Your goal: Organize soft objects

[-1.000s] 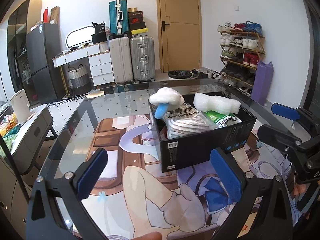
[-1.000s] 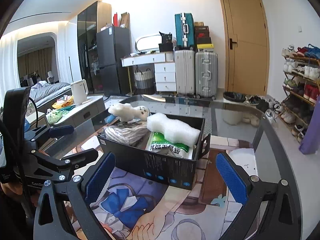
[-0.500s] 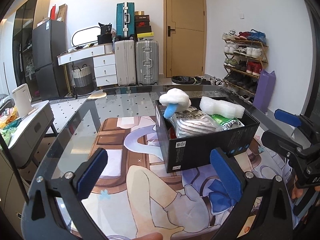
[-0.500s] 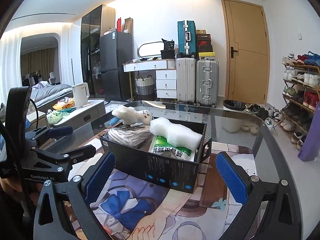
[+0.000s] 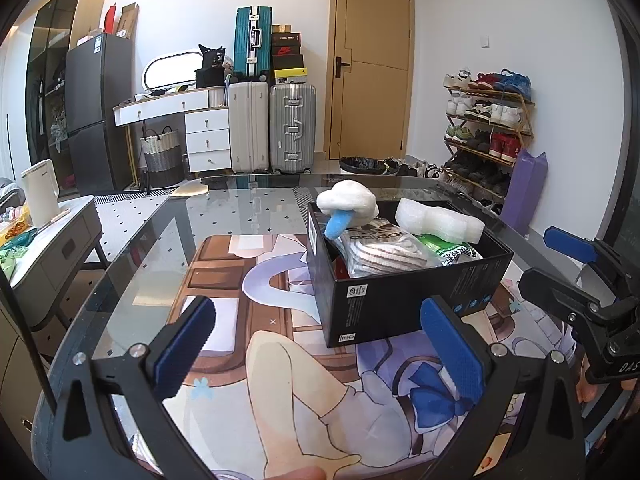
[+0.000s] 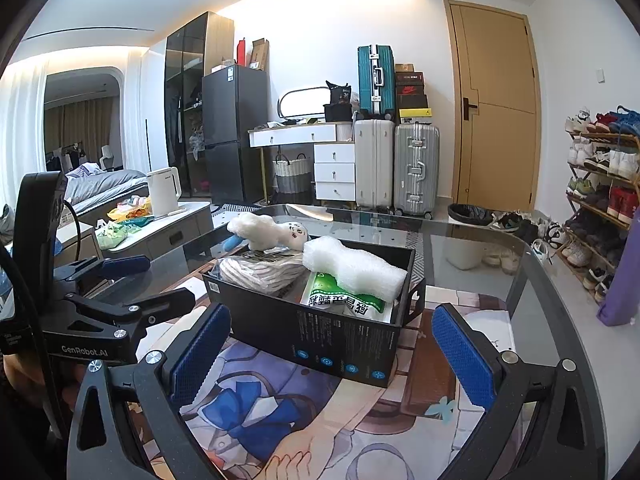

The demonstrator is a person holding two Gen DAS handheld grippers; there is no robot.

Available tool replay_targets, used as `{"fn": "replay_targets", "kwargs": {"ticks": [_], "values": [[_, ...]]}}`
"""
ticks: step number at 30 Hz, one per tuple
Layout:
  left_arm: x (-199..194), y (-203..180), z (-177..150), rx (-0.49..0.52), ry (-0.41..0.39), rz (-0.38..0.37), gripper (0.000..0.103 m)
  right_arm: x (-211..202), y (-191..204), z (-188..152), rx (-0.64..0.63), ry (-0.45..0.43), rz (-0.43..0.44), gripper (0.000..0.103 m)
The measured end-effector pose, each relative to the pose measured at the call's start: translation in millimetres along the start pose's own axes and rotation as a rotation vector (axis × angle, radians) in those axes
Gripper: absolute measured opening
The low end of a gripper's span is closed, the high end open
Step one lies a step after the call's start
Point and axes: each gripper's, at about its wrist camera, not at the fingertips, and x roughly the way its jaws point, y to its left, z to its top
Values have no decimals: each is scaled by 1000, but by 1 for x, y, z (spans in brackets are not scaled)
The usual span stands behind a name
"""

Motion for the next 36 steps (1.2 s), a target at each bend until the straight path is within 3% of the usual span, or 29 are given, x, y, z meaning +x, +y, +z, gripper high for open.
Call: {"fn": "replay_targets", "kwargs": {"ticks": [36], "values": [[-1, 1, 0, -6, -6, 1, 103, 0, -1, 2, -1, -10, 6, 102]]}}
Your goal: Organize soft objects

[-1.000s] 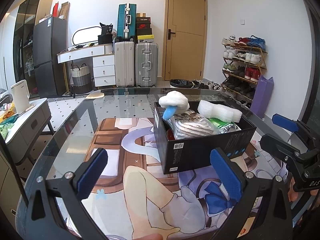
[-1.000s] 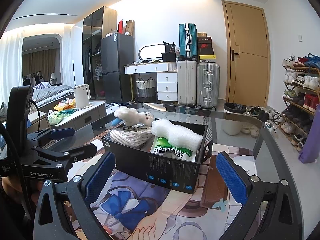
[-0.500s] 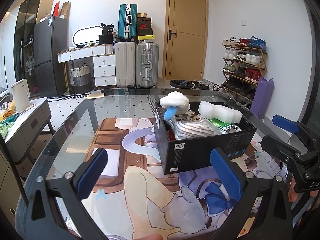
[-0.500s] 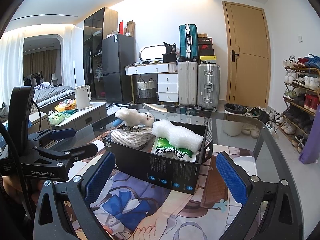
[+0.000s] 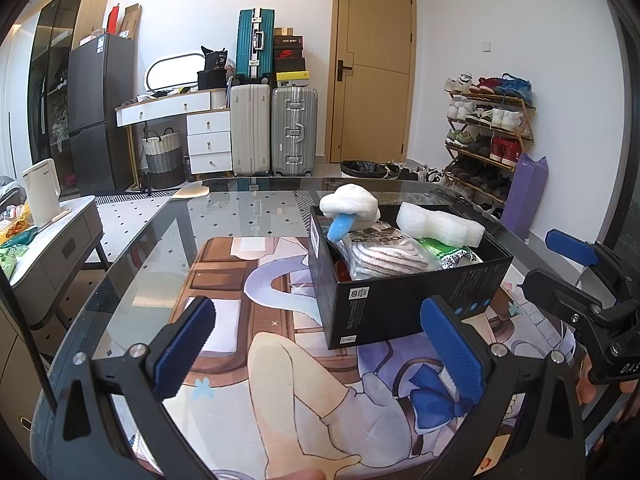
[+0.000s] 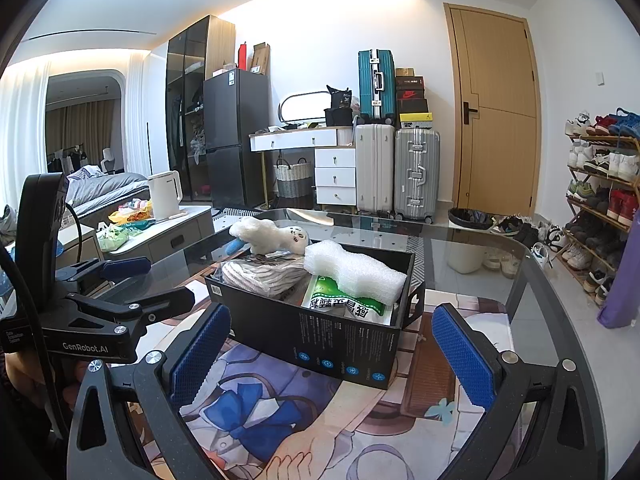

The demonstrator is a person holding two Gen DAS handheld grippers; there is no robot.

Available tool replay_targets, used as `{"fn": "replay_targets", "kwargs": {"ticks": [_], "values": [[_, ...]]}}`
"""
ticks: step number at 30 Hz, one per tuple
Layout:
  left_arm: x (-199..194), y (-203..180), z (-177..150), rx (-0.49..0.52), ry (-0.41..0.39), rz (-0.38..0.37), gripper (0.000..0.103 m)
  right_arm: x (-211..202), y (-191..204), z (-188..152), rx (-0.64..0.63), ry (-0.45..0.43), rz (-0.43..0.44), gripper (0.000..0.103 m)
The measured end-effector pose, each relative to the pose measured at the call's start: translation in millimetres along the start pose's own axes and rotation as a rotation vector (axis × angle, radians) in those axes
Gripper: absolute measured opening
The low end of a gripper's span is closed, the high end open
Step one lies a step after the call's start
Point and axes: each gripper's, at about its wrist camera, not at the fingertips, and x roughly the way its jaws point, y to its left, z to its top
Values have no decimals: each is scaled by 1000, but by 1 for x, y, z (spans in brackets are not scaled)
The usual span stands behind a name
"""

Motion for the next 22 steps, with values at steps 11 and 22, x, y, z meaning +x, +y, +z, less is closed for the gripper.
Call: {"fn": "replay_targets", "kwargs": {"ticks": [11, 22], "values": [[0, 0, 0, 0, 0, 2, 103, 0, 0, -1, 1, -1, 0, 102], [-3, 2, 4, -8, -6, 9, 103, 0, 0, -1, 0, -1, 0, 102]]}}
